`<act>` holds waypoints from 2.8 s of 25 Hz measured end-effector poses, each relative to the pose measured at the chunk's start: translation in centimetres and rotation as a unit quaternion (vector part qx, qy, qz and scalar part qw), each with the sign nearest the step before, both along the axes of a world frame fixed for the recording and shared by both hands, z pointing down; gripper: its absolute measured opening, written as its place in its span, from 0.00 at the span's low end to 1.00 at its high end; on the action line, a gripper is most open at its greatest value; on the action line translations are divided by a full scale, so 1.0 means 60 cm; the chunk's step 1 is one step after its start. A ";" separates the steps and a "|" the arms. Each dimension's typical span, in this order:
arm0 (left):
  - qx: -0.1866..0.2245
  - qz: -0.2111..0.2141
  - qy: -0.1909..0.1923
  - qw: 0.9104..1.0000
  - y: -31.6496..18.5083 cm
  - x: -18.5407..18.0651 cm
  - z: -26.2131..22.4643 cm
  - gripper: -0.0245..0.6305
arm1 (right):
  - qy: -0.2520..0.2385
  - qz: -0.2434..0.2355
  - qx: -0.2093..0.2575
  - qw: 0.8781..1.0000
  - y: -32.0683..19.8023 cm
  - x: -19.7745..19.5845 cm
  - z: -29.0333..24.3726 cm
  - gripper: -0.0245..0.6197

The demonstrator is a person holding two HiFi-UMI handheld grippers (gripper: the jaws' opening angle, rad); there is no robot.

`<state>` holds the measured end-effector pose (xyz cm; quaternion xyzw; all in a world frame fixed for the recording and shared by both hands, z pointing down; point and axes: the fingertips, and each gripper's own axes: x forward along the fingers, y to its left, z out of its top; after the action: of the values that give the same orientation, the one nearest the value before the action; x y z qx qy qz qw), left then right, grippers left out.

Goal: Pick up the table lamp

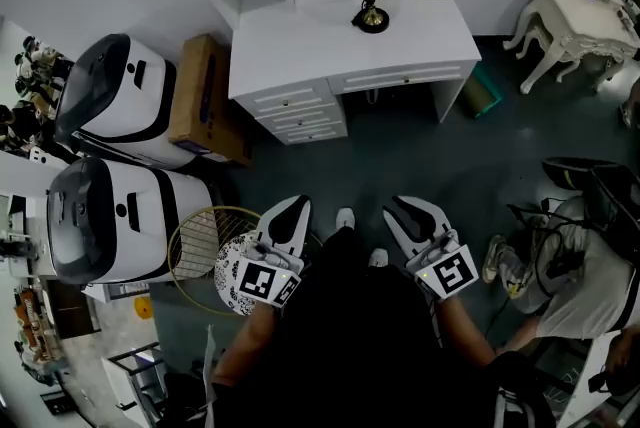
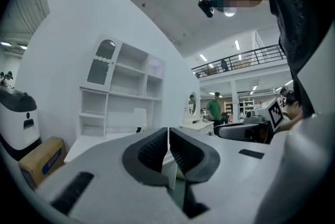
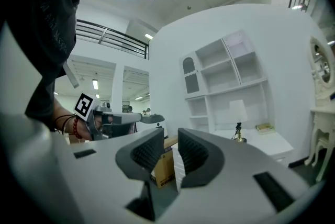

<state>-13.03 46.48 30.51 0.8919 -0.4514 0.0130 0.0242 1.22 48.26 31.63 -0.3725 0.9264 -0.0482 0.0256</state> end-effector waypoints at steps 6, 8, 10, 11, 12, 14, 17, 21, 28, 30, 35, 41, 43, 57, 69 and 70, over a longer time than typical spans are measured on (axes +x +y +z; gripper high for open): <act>0.001 -0.002 0.016 1.000 -0.028 -0.002 0.007 0.07 | -0.009 0.017 -0.015 1.000 -0.027 0.014 0.016 0.18; 0.001 0.000 0.019 1.000 -0.042 -0.004 0.013 0.07 | -0.003 0.015 -0.017 1.000 -0.035 0.010 0.019 0.18; 0.000 0.003 0.025 1.000 -0.060 -0.005 0.019 0.07 | -0.001 0.017 -0.027 1.000 -0.045 0.009 0.027 0.18; -0.001 0.007 0.027 1.000 -0.069 -0.004 0.022 0.07 | 0.002 0.015 -0.031 0.999 -0.051 0.007 0.030 0.18; -0.001 0.010 0.029 1.000 -0.079 -0.004 0.023 0.07 | 0.005 0.014 -0.035 0.999 -0.057 0.005 0.032 0.18; -0.004 0.015 0.031 0.999 -0.101 -0.006 0.025 0.07 | 0.007 0.017 -0.043 0.999 -0.075 0.004 0.037 0.18; -0.013 0.019 0.042 0.999 -0.139 -0.018 0.028 0.07 | 0.012 0.024 -0.049 0.998 -0.110 -0.003 0.039 0.18; -0.022 0.025 0.048 0.998 -0.194 -0.045 0.044 0.07 | 0.012 0.029 -0.063 0.998 -0.163 -0.031 0.041 0.18; -0.022 0.028 0.058 0.998 -0.301 -0.092 0.053 0.07 | -0.004 0.022 -0.062 0.998 -0.265 -0.088 0.027 0.18; -0.026 0.030 0.061 0.997 -0.326 -0.105 0.059 0.07 | 0.005 0.024 -0.067 0.997 -0.287 -0.101 0.030 0.18; -0.030 0.044 0.064 0.997 -0.372 -0.129 0.060 0.07 | 0.020 0.041 -0.083 0.996 -0.327 -0.122 0.034 0.18; -0.028 0.065 0.067 0.995 -0.408 -0.128 0.054 0.07 | 0.014 0.066 -0.085 0.994 -0.347 -0.121 0.029 0.18; -0.028 0.072 0.069 0.995 -0.417 -0.123 0.051 0.07 | 0.014 0.074 -0.086 0.993 -0.354 -0.116 0.028 0.18; -0.025 0.077 0.058 0.995 -0.493 -0.079 0.041 0.07 | 0.006 0.071 -0.087 0.994 -0.442 -0.076 0.042 0.18; -0.048 0.074 0.043 0.995 -0.623 0.012 0.054 0.07 | -0.005 0.073 -0.092 0.993 -0.590 0.016 0.063 0.18; -0.051 0.074 0.046 0.995 -0.636 0.019 0.053 0.07 | -0.009 0.078 -0.088 0.993 -0.606 0.025 0.062 0.18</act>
<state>-11.88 8.33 33.68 0.9201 -0.3815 -0.0030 0.0890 2.74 11.89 35.35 -0.4441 0.8863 -0.1310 0.0050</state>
